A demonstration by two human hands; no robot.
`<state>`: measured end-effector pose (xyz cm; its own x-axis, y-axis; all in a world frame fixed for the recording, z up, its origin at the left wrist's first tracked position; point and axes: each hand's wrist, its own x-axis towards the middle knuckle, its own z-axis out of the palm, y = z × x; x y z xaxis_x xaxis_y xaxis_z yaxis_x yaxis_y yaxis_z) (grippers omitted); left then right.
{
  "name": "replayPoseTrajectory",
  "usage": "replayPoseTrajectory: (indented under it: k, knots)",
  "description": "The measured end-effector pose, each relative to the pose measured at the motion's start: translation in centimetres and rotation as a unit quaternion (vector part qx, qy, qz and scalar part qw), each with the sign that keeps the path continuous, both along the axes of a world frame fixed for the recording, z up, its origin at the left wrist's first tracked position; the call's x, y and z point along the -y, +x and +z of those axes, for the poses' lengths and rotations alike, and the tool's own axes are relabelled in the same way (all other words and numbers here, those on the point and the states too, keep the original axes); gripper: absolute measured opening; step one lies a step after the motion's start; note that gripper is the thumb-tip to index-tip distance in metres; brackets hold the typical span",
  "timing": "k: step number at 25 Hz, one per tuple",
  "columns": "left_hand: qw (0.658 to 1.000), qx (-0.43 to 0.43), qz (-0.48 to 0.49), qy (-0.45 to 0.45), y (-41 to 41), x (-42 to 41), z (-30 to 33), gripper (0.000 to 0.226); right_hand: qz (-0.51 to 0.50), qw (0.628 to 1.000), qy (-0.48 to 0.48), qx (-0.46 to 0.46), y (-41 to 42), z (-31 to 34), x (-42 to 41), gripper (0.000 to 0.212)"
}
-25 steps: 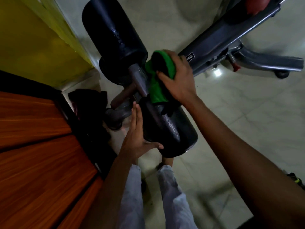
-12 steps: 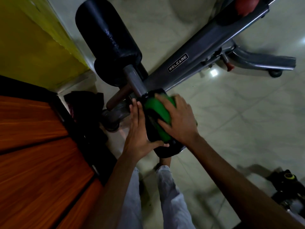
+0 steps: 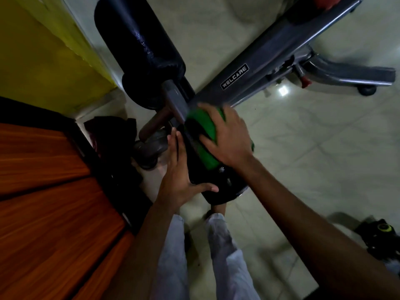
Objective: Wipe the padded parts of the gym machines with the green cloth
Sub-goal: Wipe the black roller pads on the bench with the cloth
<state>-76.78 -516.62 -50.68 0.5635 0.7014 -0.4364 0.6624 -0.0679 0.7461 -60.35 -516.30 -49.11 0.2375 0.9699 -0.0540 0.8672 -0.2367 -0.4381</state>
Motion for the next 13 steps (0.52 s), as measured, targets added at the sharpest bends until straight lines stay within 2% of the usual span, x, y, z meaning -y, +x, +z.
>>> replayPoseTrajectory:
  k: [4, 6, 9, 11, 13]
  knots:
    - [1.0, 0.003, -0.002, -0.011, 0.0, -0.1, 0.2, 0.154, 0.005, 0.999, -0.043, -0.02, 0.4, 0.0, -5.9, 0.064]
    - [1.0, 0.014, 0.005, -0.009, -0.3, -0.2, 0.0, 0.151, -0.003, 0.995, -0.021, -0.095, 1.0, 0.3, -5.1, 0.064]
    - [0.999, 0.029, 0.017, -0.009, -1.5, -0.1, -0.5, 0.144, -0.08, 0.978, 0.048, -0.187, 2.8, 1.3, -3.6, 0.062]
    - [0.999, 0.028, 0.017, -0.008, -2.2, -0.1, -0.8, 0.142, -0.112, 0.976, 0.059, -0.179, 4.4, 1.9, -2.9, 0.06]
    - [0.999, 0.029, 0.025, 0.012, -1.8, 0.0, -0.7, 0.147, -0.096, 0.982, 0.055, -0.155, 4.8, 2.1, -2.6, 0.06]
